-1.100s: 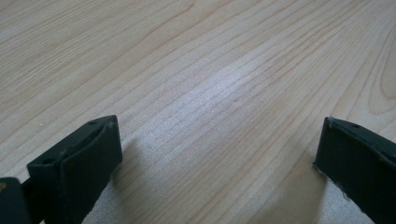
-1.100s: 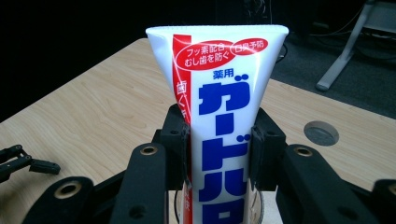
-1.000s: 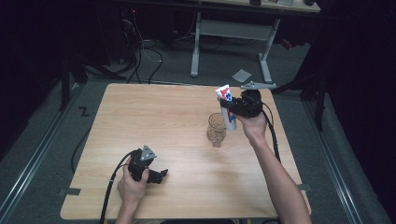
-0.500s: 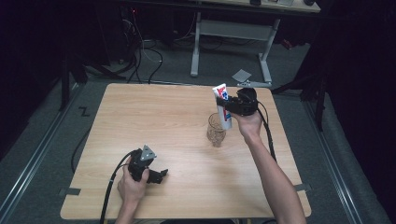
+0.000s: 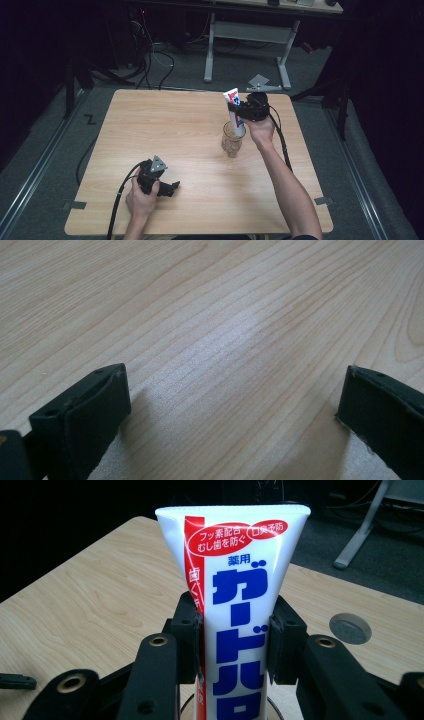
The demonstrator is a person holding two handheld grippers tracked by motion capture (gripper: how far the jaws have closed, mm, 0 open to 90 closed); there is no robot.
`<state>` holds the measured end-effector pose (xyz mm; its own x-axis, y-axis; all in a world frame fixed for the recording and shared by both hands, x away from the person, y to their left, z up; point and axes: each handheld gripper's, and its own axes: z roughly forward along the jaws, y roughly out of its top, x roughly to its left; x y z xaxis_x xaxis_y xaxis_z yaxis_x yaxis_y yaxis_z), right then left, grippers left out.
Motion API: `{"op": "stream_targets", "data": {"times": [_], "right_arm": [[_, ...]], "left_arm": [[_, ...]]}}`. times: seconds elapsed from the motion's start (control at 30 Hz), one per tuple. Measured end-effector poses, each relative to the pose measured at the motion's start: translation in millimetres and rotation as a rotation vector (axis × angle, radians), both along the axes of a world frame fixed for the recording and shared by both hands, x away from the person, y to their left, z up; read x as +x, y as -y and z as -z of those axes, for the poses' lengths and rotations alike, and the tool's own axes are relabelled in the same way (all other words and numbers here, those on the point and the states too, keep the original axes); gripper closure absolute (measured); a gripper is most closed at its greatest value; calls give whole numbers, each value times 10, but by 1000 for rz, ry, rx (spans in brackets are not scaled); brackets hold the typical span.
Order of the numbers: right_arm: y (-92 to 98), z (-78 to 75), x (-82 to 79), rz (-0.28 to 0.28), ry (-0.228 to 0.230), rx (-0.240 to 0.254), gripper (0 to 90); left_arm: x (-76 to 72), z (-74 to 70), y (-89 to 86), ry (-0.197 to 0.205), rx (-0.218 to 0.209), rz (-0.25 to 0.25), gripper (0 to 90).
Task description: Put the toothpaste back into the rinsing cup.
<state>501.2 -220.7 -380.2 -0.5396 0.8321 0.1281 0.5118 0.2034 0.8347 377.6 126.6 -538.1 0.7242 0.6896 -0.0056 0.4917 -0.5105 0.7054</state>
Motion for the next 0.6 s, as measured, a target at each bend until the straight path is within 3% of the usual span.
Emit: {"op": "stream_targets", "data": {"times": [0.47, 0.6], "right_arm": [[-60, 80, 22, 3, -10, -53, 641], [-50, 85, 17, 6, -11, -49, 641]], "left_arm": [[0, 0, 0, 0, -1, -1, 7], [0, 0, 0, 0, 0, 0, 7]]}}
